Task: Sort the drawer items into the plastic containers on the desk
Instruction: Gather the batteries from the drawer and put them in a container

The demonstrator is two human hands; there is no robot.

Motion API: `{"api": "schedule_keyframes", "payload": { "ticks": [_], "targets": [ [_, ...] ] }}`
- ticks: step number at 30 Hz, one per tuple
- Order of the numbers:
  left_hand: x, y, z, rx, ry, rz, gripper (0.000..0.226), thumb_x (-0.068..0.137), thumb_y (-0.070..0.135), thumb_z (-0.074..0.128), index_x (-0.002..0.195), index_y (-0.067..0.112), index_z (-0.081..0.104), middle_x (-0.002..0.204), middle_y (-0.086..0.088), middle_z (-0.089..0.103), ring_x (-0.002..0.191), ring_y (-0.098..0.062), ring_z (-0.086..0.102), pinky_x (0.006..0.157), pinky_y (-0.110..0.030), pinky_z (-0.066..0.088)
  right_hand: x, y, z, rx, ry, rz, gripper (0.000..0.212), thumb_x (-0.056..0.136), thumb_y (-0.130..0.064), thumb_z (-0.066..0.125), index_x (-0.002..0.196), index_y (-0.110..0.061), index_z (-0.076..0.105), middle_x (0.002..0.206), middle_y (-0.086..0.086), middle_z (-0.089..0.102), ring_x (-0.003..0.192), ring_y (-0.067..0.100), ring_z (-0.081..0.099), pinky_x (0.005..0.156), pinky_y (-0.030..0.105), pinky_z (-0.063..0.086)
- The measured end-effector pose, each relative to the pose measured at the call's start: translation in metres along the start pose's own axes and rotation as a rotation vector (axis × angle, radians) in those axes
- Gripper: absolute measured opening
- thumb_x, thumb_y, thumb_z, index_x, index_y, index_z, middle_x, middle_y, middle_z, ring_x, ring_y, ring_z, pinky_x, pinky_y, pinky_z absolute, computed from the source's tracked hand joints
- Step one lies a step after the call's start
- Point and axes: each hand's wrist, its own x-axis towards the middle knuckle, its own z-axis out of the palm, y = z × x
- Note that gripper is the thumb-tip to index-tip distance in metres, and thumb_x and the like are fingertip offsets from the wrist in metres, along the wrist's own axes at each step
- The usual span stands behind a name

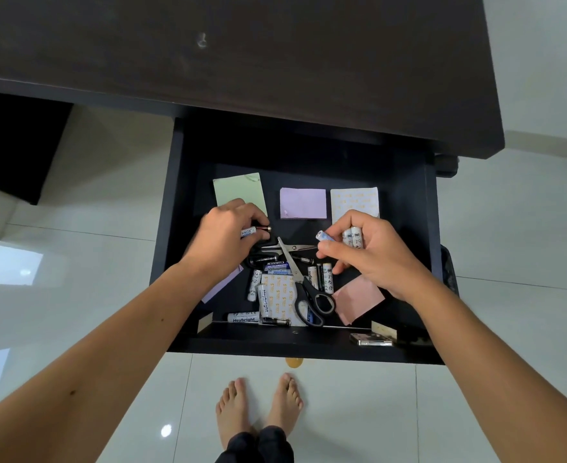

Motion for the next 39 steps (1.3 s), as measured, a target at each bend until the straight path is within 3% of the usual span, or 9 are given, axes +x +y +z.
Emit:
{"api": "schedule_keyframes", "payload": {
  "ticks": [5,9,13,17,24,31,34,37,39],
  "targets": [
    [-0.004,0.006,-0.006,-0.086,-0.009,-0.009,0.013,0.092,0.022,0.079,0.105,0.021,0.075,0.103,0.005,0.064,0.093,-0.012,0.063,0.086,-0.023,0.052,-0.012,-0.001,-0.004,-0.141,-0.037,0.017,0.026,0.101,-0.009,0.069,0.113,-0.032,0.073,0.111,0.002,0.071,0.090,0.019,0.080,0.072,0.035,0.067],
    [-0.009,0.015,-0.015,-0.239,-0.040,-0.072,0.010,0.096,0.024,0.074,0.103,0.027,0.068,0.102,0.011,0.068,0.093,-0.004,0.066,0.084,-0.017,0.054,-0.020,0.002,-0.001,-0.370,0.027,0.098,0.016,0.095,-0.017,0.074,0.089,-0.031,0.071,0.096,-0.010,0.073,0.066,0.005,0.069,0.060,0.027,0.057],
    [-0.021,0.016,-0.022,-0.318,-0.172,-0.117,0.016,0.105,0.031,0.059,0.121,0.033,0.059,0.096,0.010,0.072,0.080,-0.008,0.066,0.066,-0.012,0.049,-0.019,0.012,0.003,-0.547,0.053,0.147,0.016,0.085,-0.038,0.086,0.083,-0.033,0.071,0.100,-0.009,0.072,0.092,0.011,0.066,0.066,0.023,0.046],
    [-0.030,0.011,-0.023,-0.287,-0.284,-0.110,0.019,0.109,0.031,0.048,0.116,0.040,0.064,0.098,-0.005,0.071,0.085,-0.035,0.066,0.078,-0.047,0.057,-0.014,0.015,0.006,-0.579,0.055,0.176,0.023,0.078,-0.047,0.090,0.087,-0.029,0.078,0.098,-0.006,0.075,0.095,0.011,0.068,0.074,0.025,0.050],
    [-0.032,0.011,-0.016,-0.163,-0.339,-0.136,0.012,0.098,0.037,0.069,0.102,0.027,0.065,0.119,0.009,0.067,0.108,-0.012,0.062,0.081,-0.032,0.049,-0.011,0.012,0.008,-0.579,0.057,0.156,0.017,0.082,-0.041,0.088,0.083,-0.026,0.080,0.094,-0.009,0.077,0.090,0.006,0.068,0.070,0.021,0.049],
    [-0.027,0.008,-0.009,-0.107,-0.373,-0.073,0.020,0.090,0.037,0.080,0.102,0.028,0.066,0.098,0.011,0.069,0.090,-0.006,0.065,0.075,-0.026,0.052,-0.013,0.006,0.005,-0.491,0.025,0.099,0.013,0.085,-0.035,0.084,0.086,-0.029,0.072,0.096,-0.018,0.070,0.090,0.002,0.063,0.073,0.027,0.048],
    [-0.025,0.007,-0.006,-0.049,-0.392,-0.058,0.033,0.085,0.041,0.084,0.109,0.030,0.065,0.092,0.018,0.061,0.080,-0.001,0.058,0.065,-0.017,0.041,-0.011,0.008,0.005,-0.415,-0.035,0.064,0.015,0.090,-0.032,0.080,0.104,-0.034,0.075,0.109,-0.018,0.071,0.101,0.004,0.066,0.089,0.032,0.055],
    [-0.022,0.003,-0.003,0.019,-0.387,-0.030,0.037,0.083,0.042,0.085,0.113,0.033,0.065,0.104,0.014,0.065,0.092,-0.006,0.060,0.077,-0.023,0.045,-0.011,0.007,0.005,-0.362,-0.081,0.030,0.028,0.097,-0.027,0.072,0.122,-0.041,0.074,0.124,-0.022,0.070,0.113,0.003,0.066,0.097,0.030,0.054],
    [-0.020,0.001,0.000,0.034,-0.391,-0.024,0.038,0.083,0.043,0.085,0.115,0.033,0.066,0.114,0.009,0.069,0.106,-0.013,0.062,0.090,-0.031,0.050,-0.012,0.006,0.004,-0.278,-0.079,0.047,0.027,0.099,-0.023,0.070,0.117,-0.042,0.077,0.116,-0.016,0.073,0.093,0.012,0.074,0.080,0.034,0.064]
  ]
}}
